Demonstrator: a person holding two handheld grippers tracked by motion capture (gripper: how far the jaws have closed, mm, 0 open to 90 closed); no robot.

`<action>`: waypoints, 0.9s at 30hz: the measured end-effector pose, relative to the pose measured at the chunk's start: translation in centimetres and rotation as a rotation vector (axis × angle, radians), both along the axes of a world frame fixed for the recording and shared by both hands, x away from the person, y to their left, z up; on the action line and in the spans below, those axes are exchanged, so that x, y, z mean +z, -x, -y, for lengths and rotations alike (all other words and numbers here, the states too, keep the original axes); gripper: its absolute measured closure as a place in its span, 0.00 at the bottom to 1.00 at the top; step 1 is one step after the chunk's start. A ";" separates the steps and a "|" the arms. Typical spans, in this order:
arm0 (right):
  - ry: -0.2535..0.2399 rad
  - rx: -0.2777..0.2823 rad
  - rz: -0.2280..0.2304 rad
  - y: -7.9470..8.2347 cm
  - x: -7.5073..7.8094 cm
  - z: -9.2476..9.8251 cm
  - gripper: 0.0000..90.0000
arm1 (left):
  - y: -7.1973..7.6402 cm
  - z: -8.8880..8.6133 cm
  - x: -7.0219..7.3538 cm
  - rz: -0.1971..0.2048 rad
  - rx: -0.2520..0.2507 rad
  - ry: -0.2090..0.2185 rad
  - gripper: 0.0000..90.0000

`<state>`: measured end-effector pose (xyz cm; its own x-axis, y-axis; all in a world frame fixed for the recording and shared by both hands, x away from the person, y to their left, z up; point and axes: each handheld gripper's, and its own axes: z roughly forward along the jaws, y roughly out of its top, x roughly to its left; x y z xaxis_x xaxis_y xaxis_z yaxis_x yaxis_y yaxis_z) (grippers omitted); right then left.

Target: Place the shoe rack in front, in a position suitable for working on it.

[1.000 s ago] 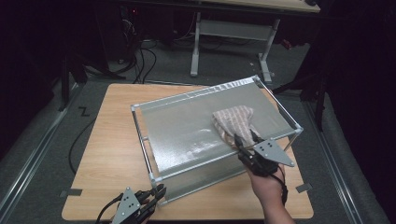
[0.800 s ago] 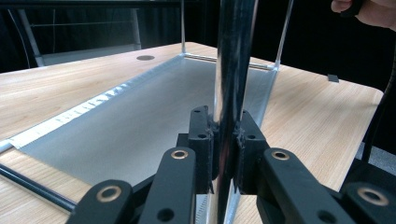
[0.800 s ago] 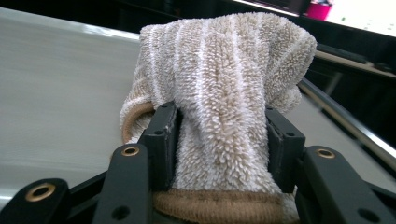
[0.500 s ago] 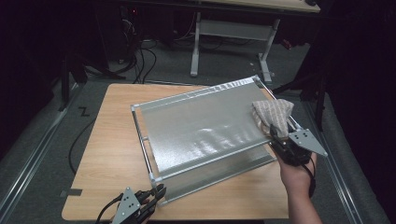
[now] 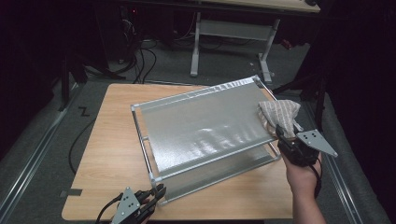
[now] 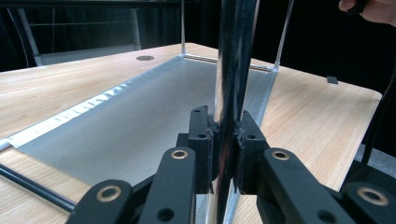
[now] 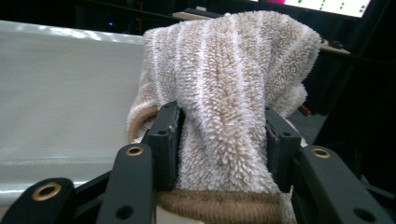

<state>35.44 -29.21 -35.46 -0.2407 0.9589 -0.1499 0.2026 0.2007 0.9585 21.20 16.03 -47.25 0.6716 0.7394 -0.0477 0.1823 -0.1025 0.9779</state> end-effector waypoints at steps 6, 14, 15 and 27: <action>-0.022 0.073 -0.002 0.9 -0.1 -2.0 0.64 | 0.0 0.0 0.0 -0.001 -0.001 0.005 0.89; -0.026 0.180 0.004 2.3 -0.4 -6.0 0.64 | 0.0 0.0 0.0 -0.004 -0.003 0.007 0.89; -0.025 0.204 0.004 2.6 -0.4 -6.7 0.64 | 0.0 0.0 0.0 -0.004 -0.004 0.007 0.89; -0.009 0.430 0.004 5.4 -0.4 -14.8 0.66 | 0.0 0.1 0.0 -0.006 -0.001 0.002 0.89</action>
<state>30.04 -14.43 -35.90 -0.6179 0.7730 -0.1437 0.0985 0.2574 0.9613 21.21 15.96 -47.23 0.6720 0.7386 -0.0535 0.1882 -0.1006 0.9770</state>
